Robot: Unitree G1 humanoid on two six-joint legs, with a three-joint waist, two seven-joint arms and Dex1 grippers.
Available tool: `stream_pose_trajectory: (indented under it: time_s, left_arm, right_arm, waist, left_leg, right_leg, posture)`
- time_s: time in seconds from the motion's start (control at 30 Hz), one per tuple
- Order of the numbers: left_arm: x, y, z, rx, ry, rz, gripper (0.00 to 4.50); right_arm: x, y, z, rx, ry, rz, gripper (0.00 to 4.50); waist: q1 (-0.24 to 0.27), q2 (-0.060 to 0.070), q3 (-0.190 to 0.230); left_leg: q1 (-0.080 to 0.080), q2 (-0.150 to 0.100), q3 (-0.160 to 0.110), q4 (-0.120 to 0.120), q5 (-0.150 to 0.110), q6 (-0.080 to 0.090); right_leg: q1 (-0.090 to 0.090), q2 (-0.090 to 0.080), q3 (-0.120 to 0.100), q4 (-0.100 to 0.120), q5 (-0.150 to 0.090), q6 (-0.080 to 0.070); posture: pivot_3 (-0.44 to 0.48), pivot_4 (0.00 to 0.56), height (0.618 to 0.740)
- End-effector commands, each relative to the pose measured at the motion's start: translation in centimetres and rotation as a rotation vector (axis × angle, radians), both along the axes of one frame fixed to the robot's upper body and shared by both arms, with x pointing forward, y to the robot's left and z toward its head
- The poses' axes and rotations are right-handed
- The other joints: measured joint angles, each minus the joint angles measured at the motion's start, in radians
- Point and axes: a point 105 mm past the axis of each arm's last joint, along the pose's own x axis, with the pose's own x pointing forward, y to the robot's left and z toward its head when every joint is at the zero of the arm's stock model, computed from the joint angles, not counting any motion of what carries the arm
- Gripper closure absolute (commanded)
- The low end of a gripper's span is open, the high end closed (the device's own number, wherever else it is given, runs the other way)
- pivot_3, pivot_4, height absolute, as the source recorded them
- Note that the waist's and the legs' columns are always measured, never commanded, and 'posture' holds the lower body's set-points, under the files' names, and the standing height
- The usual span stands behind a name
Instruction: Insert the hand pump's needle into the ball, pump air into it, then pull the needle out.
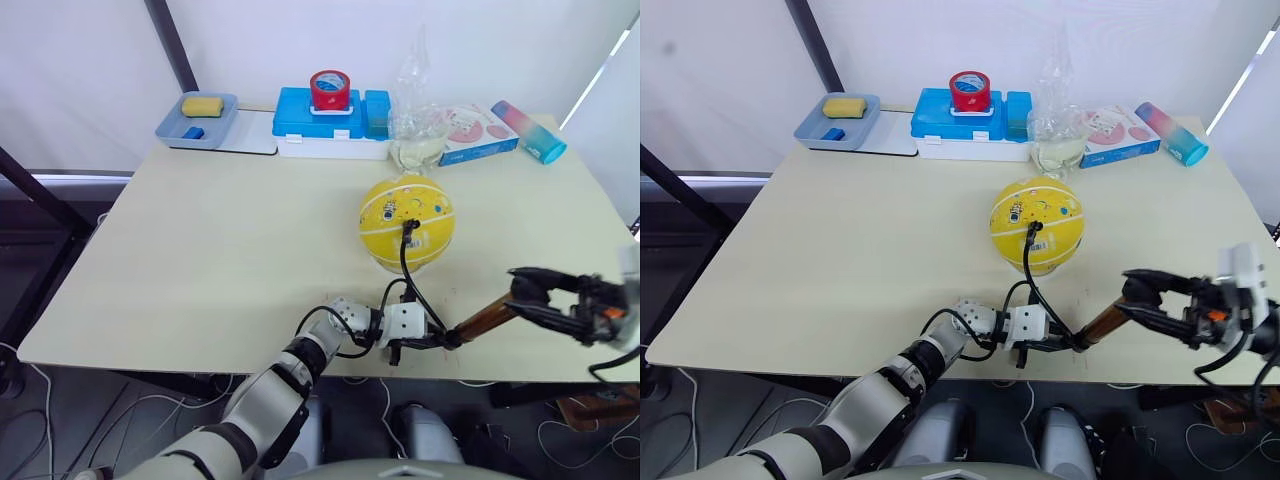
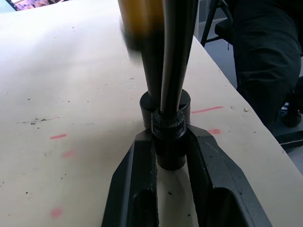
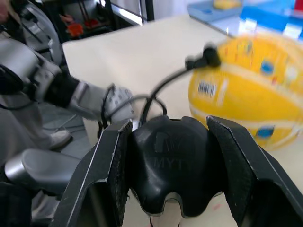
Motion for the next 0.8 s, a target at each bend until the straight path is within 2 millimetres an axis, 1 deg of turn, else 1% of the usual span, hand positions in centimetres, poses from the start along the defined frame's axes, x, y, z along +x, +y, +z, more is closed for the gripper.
stream_pose_trajectory:
  time_s: [0.03,0.2,0.3,0.37,0.4,0.43,0.5,0.67,0.77,0.8]
  left_arm:
    - [-1.3,3.2,-4.4,0.193,0.106,0.015,4.12]
    - [-1.4,3.1,-4.4,0.19,0.107,0.013,4.12]
    - [-1.4,3.1,-4.4,0.189,0.108,0.013,4.12]
    - [-1.5,3.1,-4.4,0.19,0.107,0.011,4.12]
    - [-1.4,3.1,-4.4,0.191,0.106,0.011,4.12]
    - [-1.4,3.1,-4.4,0.191,0.106,0.011,4.12]
    - [-1.4,3.1,-4.4,0.193,0.105,0.01,4.12]
    - [-1.4,3.0,-4.4,0.194,0.101,0.011,4.12]
    - [-1.3,3.0,-4.4,0.193,0.098,0.015,4.12]
    - [-1.3,3.0,-4.4,0.193,0.097,0.016,4.12]
  right_arm:
    - [-0.3,-0.8,4.8,0.058,-0.101,-0.028,2.5]
    - [-0.9,-1.1,8.0,0.079,-0.13,-0.034,2.5]
    - [-1.1,-0.9,9.0,0.095,-0.135,-0.03,2.5]
    - [-1.1,-0.6,9.1,0.109,-0.132,-0.021,2.5]
    - [-1.0,-0.4,8.6,0.101,-0.117,-0.017,2.5]
    - [-0.8,-0.2,7.6,0.084,-0.092,-0.018,2.5]
    - [-0.4,-0.2,4.8,0.029,-0.033,-0.034,2.5]
    - [0.4,-0.3,-1.0,-0.085,0.036,-0.065,2.5]
    - [0.6,0.1,-3.8,-0.092,0.059,-0.058,2.5]
    - [0.8,0.3,-4.4,-0.081,0.059,-0.061,2.5]
  waist:
    - [-0.001,0.0,0.0]
    - [-0.001,0.001,0.001]
    - [-0.001,0.0,0.001]
    - [-0.001,0.001,0.002]
    - [-0.001,0.001,0.002]
    - [0.0,0.001,0.002]
    - [0.0,0.0,0.001]
    - [-0.002,-0.004,-0.001]
    - [-0.002,-0.003,-0.002]
    - [-0.002,-0.005,-0.003]
  left_leg:
    - [0.0,0.0,0.0,0.0,0.0,0.0]
    - [0.0,0.0,0.0,0.0,0.0,-0.001]
    - [0.0,0.0,0.0,0.0,0.0,0.0]
    - [-0.001,0.0,0.0,0.0,0.0,0.001]
    - [-0.001,0.0,0.0,0.0,0.001,0.001]
    - [-0.001,0.0,0.0,0.0,0.001,0.002]
    - [-0.001,0.0,0.0,0.0,0.001,0.002]
    - [0.0,0.0,0.0,0.0,0.001,0.002]
    - [0.001,0.0,0.0,0.0,-0.001,-0.001]
    - [0.001,0.0,0.0,0.0,-0.001,-0.001]
  right_leg:
    - [0.0,0.0,0.0,0.0,0.0,0.0]
    - [0.0,0.0,0.0,0.0,-0.001,0.001]
    - [0.0,0.0,0.0,0.0,0.0,0.001]
    - [0.0,0.0,0.0,0.0,0.0,0.001]
    - [0.0,0.0,0.0,0.0,0.0,0.001]
    - [0.0,0.0,0.0,0.0,0.0,0.0]
    - [0.0,0.0,0.0,0.0,0.0,0.0]
    - [0.0,0.0,0.0,0.0,-0.002,0.004]
    - [0.0,0.0,0.0,0.0,-0.002,0.004]
    - [0.0,0.0,0.0,0.0,-0.002,0.004]
  posture:
    - [0.0,0.15,0.739]
    - [0.0,0.15,0.739]
    - [0.0,0.15,0.739]
    - [0.0,0.15,0.739]
    - [0.0,0.15,0.739]
    - [0.0,0.15,0.739]
    - [0.0,0.15,0.739]
    - [0.0,0.15,0.739]
    - [0.0,0.15,0.739]
    - [0.0,0.15,0.739]
